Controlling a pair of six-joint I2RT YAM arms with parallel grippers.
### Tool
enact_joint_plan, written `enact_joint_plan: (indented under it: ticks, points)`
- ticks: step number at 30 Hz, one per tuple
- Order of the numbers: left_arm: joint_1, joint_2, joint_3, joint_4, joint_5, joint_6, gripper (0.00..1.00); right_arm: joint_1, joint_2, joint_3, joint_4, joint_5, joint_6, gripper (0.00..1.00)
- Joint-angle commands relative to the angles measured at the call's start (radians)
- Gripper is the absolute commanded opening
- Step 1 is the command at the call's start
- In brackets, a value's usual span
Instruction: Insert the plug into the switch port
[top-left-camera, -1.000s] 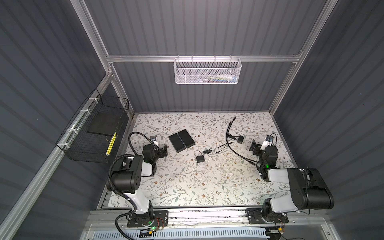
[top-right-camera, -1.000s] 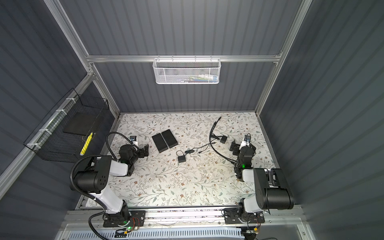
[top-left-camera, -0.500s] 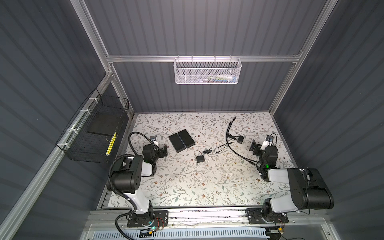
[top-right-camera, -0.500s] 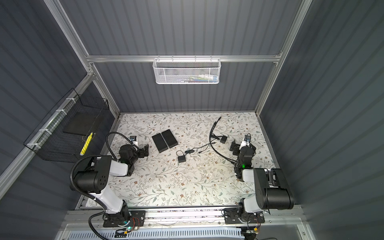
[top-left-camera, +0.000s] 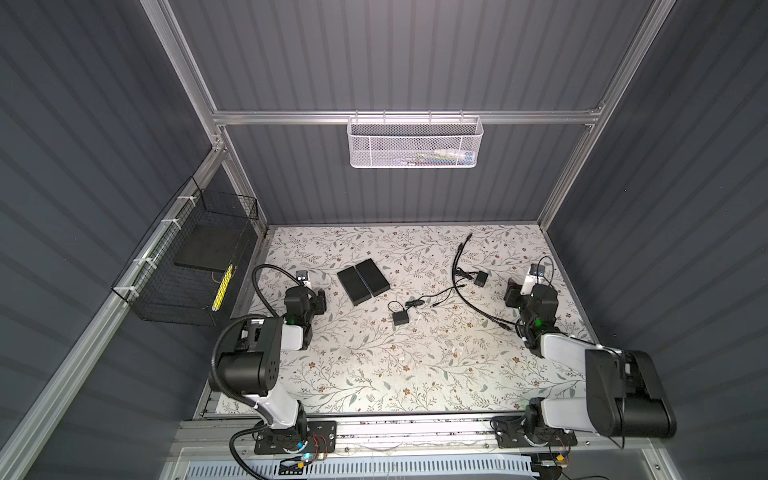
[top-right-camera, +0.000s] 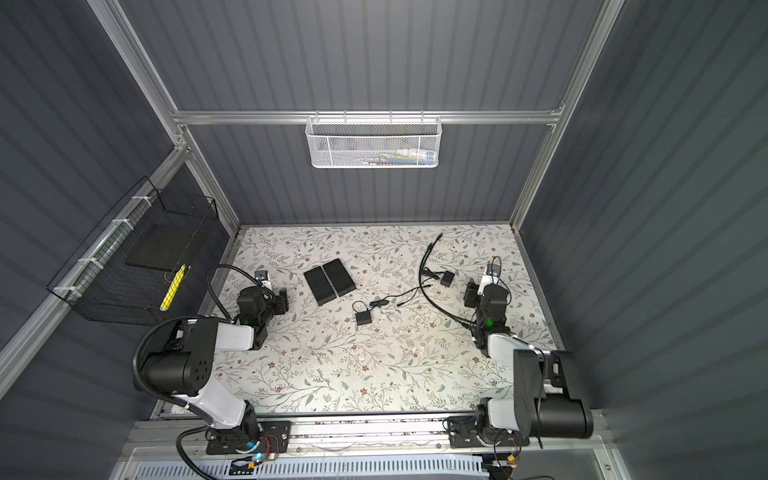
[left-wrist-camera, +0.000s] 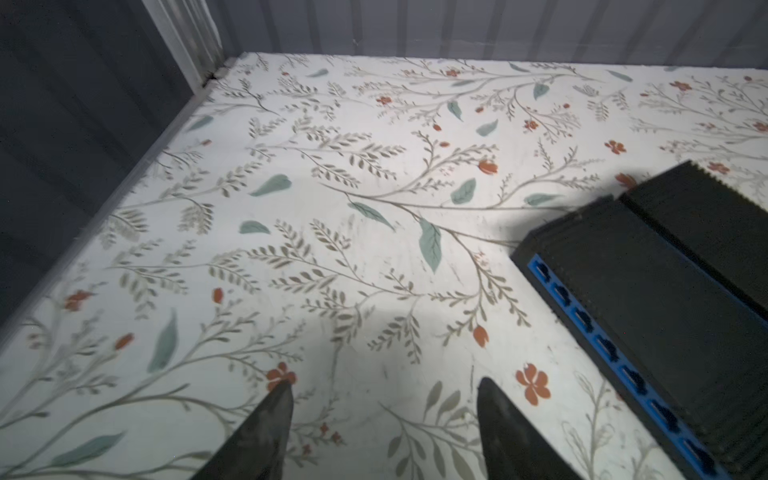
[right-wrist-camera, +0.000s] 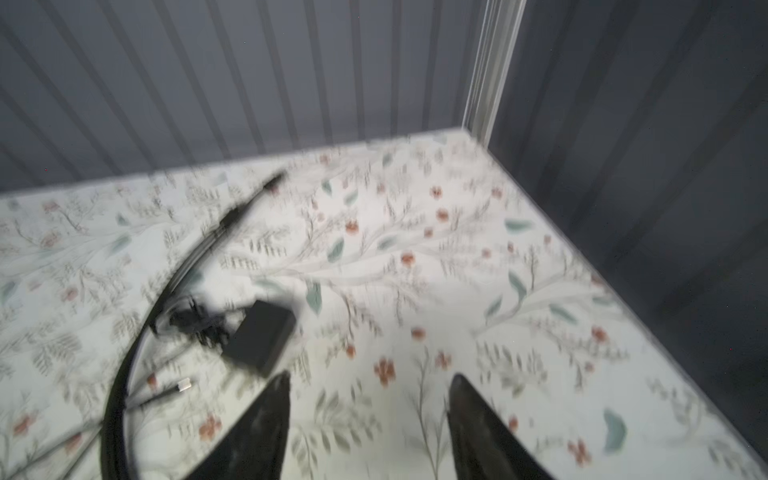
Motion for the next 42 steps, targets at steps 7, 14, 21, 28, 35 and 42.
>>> enact_joint_plan:
  ticks: [7,14,21,28,35,42]
  points:
    - [-0.260,-0.252,0.232,-0.426,-0.088,0.063,0.69,0.208,0.008,0.436,-0.625,-0.051,0.235,0.66]
    - [-0.369,-0.235,0.343,-0.575,0.041,0.085,0.69,0.411,0.233,0.599,-0.741,0.051,0.525,0.60]
    - [-0.370,-0.256,0.371,-0.649,0.044,0.086,0.70,0.534,0.427,0.744,-0.848,0.164,0.762,0.60]
    - [-0.369,-0.244,0.391,-0.682,0.047,0.083,0.70,0.540,0.535,0.805,-0.906,0.139,0.916,0.63]
    - [-0.370,-0.227,0.395,-0.679,0.080,0.090,0.70,0.544,0.557,0.787,-0.905,0.125,0.962,0.66]
    - [-0.369,-0.181,0.428,-0.696,0.109,0.090,0.71,0.543,0.627,0.796,-0.868,0.082,0.983,0.63]
